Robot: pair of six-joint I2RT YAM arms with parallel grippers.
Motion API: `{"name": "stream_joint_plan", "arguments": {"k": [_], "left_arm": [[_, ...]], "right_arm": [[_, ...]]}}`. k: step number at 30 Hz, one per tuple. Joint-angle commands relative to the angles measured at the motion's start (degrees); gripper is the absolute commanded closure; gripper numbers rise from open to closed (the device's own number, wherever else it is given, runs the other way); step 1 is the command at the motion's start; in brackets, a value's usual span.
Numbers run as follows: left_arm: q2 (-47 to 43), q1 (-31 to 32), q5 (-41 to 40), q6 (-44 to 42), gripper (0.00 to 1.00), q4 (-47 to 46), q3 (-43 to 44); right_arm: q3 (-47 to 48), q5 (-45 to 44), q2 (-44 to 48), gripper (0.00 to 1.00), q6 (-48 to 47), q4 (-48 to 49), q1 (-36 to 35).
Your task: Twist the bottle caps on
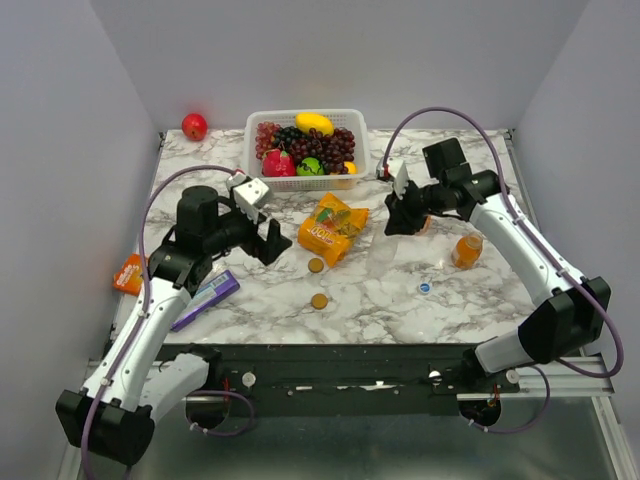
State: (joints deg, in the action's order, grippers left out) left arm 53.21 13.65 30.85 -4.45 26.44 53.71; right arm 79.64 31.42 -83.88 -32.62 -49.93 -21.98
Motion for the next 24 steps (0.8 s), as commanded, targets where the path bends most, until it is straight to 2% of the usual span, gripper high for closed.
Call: {"name": "stream_joint_plan", "arguments": {"k": [1,4,8,13,19,24], "left_arm": [[1.0,9.7,2.8,-3.2,0.01,-5.6,-2.5],[2.6,16.1,2.9,-3.3,0.01,-10.3,-4.3],[6.1,21.8,2.1,-1.4,0.01,-17.7,-4.6],[12.4,23.2,2.2,4.0,0.01,-24.7,-3.1],[17.0,25.5,8.6,-1.2,0.01,-23.6,-0.1],[20.3,27.0,9.0,-4.7,0.01,-22.6,1.1]], "right_arm": [[6.1,4.5,2.0,0.88,1.2,-6.2,-0.5],[13.1,11.4,1.3,0.89,1.2,-11.7,-0.5],[16.4,16.0,1.6,0.90,4.0,-11.9,-1.0],[17.2,18.8,2.0,0.90,3.4,-12.0,-2.4],[17.4,20.8,2.3,0.91,8.0,-7.7,-2.5],[17.5,23.8,1.8,0.91,10.6,-6.1,-2.6]]}}
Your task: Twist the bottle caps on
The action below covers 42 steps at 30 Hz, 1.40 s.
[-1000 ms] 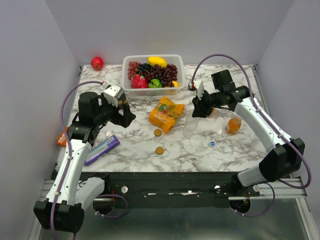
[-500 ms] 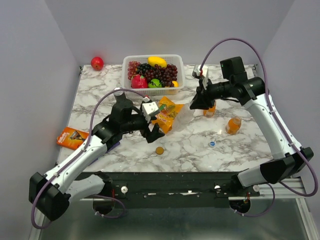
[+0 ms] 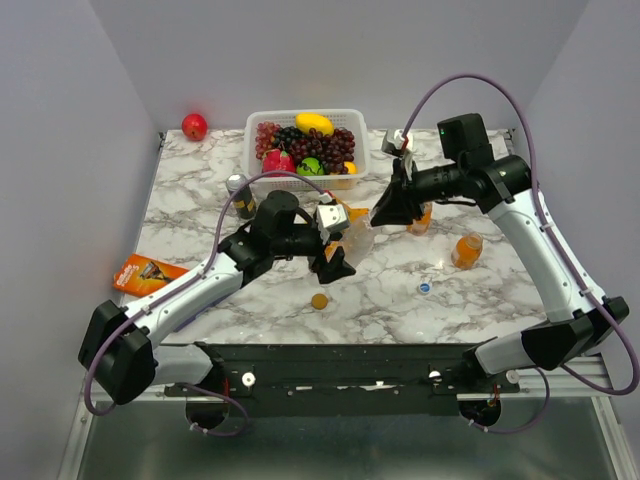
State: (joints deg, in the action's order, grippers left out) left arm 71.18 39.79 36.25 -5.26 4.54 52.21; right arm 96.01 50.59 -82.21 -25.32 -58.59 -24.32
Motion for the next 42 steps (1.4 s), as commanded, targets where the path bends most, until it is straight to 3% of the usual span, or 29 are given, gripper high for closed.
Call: {"name": "stream_joint_plan", "arguments": {"k": [1,11,15,17,18,19,20,22,27,28,29,31,34,36,38,41,42], "left_arm": [[2.8,1.0,3.9,-4.1,0.01,-0.4,2.9],[4.3,1.4,4.9,-5.5,0.23,-0.8,3.8],[4.3,1.5,4.7,-4.8,0.37,-2.0,3.4],[4.1,1.3,4.3,-4.3,0.41,-2.8,2.9],[3.9,1.4,4.1,-4.2,0.47,-3.0,2.8],[3.6,1.4,3.8,-4.2,0.50,-3.0,2.6],[3.4,1.4,3.5,-4.3,0.53,-2.9,2.3],[2.2,1.3,2.6,-5.5,0.58,-1.5,2.2],[-2.9,-0.6,-1.2,-9.9,0.67,4.9,0.1],[-3.6,-0.9,-1.9,-9.8,0.67,5.5,-0.4],[-4.2,-2.0,-2.6,-9.0,0.67,6.6,-1.5],[-6.0,-2.4,-3.0,-7.1,0.67,8.1,-2.6],[-9.2,-2.4,-4.2,-4.2,0.68,9.1,-5.6],[-10.1,-3.3,-5.1,-0.5,0.62,8.8,-6.4],[-10.1,-4.7,-1.8,0.1,0.62,9.8,-6.1],[-9.9,-5.6,-2.3,-0.1,0.76,10.2,-5.3],[-9.7,-5.9,-2.5,0.2,0.85,10.1,-5.1]], "right_arm": [[0.9,4.6,0.2,0.91,3.7,3.3,-0.5],[-1.9,4.6,2.0,0.91,2.5,2.9,-1.4],[-3.1,3.8,2.5,0.91,2.5,2.9,-1.6],[-3.6,3.4,2.7,0.87,2.3,2.7,-1.6],[-3.9,3.1,2.7,0.81,2.4,2.7,-1.6],[-4.0,2.4,2.7,0.64,2.6,2.7,-1.6],[-3.8,-0.7,2.7,0.54,4.2,2.8,-1.5],[-2.9,-5.9,3.0,0.39,5.5,2.6,-1.3],[-7.0,-10.2,7.6,0.24,-5.5,1.0,5.3],[-10.7,-10.4,9.2,0.15,-8.1,0.5,6.1],[-13.0,-9.5,9.6,0.12,-17.0,-1.2,6.7],[-17.5,-10.1,8.4,0.12,-28.6,-9.8,6.7],[-20.9,-17.2,5.5,0.15,-28.5,-10.5,6.6],[-24.1,-21.7,2.7,0.25,-29.6,-10.1,6.7],[-28.3,-24.4,2.8,0.30,-33.2,-7.3,6.7],[-33.3,-29.2,4.3,0.31,-36.9,0.1,6.7],[-36.4,-30.3,4.8,0.32,-38.4,1.4,6.8]]}}
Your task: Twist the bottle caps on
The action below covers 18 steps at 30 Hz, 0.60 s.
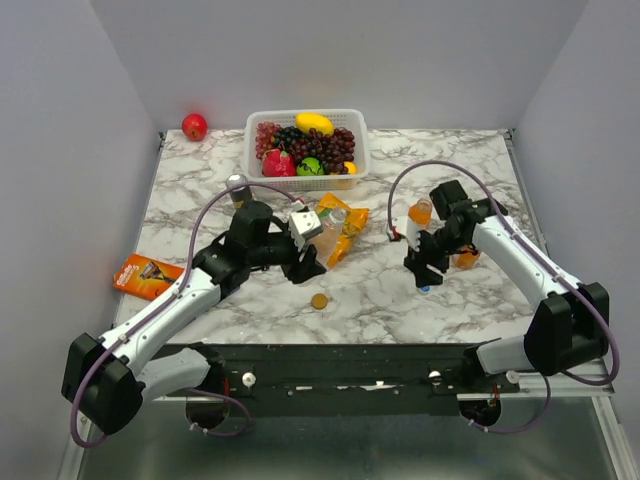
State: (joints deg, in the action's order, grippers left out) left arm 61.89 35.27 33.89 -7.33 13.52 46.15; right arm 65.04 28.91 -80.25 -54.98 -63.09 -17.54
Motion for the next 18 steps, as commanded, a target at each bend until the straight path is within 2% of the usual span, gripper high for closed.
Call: {"name": "stream_joint_plan", "arguments": {"k": [1,6,12,18], "left_arm": [[-0.5,-2.0,-0.4,2.8,0.89,0.8,1.0],[0.1,-4.5,0.7,6.5,0.93,-2.6,0.6],[0.2,-5.8,1.0,4.3,0.94,-1.0,0.9],[0.4,-6.8,1.0,5.5,0.91,-2.4,0.0]], "right_arm": [[-6.7,-9.2,3.0,0.37,-10.5,6.7,0.0],[-11.7,-9.8,3.5,0.37,-17.4,8.2,0.0],[-16.6,-10.9,4.1,0.37,-19.1,12.5,0.0],[-19.3,-12.5,2.4,0.39,-19.3,18.3,0.0]]}}
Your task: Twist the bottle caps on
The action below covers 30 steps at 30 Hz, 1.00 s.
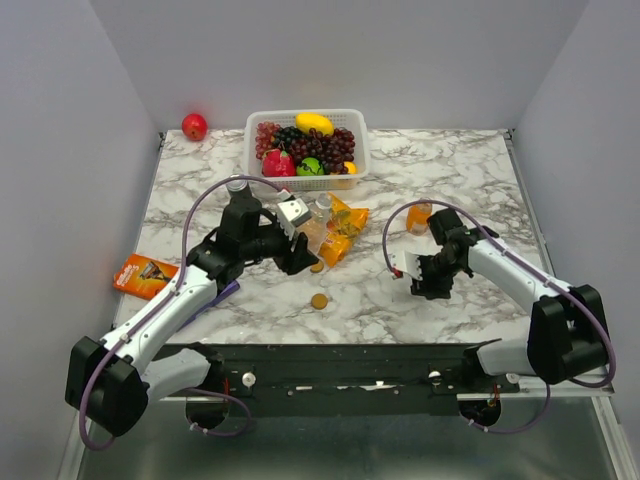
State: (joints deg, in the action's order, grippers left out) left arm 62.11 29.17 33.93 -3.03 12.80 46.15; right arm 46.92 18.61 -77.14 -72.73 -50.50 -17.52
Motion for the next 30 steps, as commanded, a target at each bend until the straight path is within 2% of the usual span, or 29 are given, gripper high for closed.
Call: {"name": "stream_joint_plan", "arguments": {"k": [1,7,19,28,30], "left_arm": [[0.4,-0.9,1.0,1.2,0.91,-1.7,0.1],[1.3,-1.2,0.2,1.1,0.90,-2.2,0.6],[1.8,-2.4,0.4,1.4,0.89,-3.2,0.0],[2.9,-2.5,0.4,2.2,0.89,-5.2,-0.5],[3.3,-2.5,0.5,2.3,0.89,-5.9,-0.8]], "right_arm": [[-1.2,-2.3,-1.2,0.39,-1.2,6.6,-0.1],[-0.5,-1.7,-4.1,0.39,0.0,8.7,-0.1],[-2.4,-2.4,-5.6,0.43,-3.4,8.1,-0.1],[-3.4,-1.2,-4.4,0.55,-1.6,10.5,-0.1],[-3.1,0.2,-4.0,0.61,-0.9,10.2,-0.1]]}}
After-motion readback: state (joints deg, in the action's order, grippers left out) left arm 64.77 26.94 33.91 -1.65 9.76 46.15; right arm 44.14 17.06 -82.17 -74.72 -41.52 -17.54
